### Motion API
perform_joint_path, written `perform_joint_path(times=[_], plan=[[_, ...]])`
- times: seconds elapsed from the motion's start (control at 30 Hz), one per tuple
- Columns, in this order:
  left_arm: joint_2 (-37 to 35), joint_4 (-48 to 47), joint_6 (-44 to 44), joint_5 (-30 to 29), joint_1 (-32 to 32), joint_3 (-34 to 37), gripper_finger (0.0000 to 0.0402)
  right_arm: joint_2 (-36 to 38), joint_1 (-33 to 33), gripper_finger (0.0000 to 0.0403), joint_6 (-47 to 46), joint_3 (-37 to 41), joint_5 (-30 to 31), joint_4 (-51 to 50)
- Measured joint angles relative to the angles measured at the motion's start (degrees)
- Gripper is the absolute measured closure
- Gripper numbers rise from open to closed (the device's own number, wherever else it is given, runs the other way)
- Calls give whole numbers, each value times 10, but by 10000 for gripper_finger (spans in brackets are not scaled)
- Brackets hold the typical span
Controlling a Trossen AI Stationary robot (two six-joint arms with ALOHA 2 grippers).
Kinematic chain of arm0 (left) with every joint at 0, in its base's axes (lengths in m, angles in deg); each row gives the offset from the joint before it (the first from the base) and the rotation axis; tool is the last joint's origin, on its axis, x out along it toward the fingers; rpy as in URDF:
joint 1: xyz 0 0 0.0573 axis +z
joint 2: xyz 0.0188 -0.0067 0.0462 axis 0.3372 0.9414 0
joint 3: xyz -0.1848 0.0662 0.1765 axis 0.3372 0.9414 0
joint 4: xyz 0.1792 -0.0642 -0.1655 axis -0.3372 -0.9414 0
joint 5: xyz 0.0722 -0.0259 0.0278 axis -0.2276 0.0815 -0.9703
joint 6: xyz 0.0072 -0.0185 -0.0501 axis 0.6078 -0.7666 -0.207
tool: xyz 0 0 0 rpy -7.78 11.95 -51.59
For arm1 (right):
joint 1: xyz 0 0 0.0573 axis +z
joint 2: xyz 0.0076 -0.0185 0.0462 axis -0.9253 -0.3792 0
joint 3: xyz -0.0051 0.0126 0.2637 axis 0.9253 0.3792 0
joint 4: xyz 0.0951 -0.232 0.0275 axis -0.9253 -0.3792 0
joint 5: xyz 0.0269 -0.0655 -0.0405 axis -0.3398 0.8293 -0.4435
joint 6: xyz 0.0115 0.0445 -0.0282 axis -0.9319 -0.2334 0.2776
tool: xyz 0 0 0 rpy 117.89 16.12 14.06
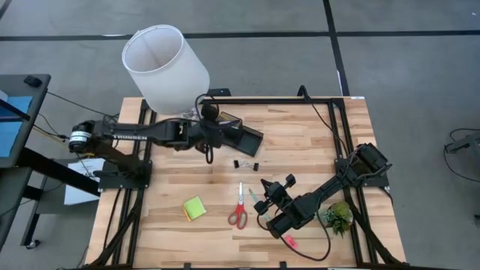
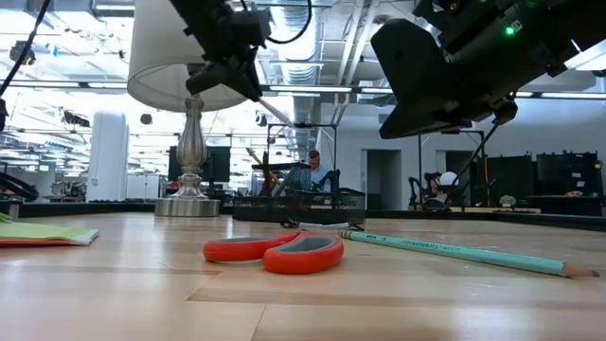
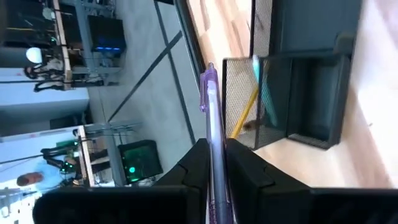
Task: Pick and place office supplies into organizer
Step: Put the purple pen into the black desk organizer
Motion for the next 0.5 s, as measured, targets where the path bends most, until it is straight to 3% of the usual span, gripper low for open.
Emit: perform_joint_path(times=[0.5], plan=[[1,-27,22,110,90,0,379,0,-7,400,0,0,1,7]])
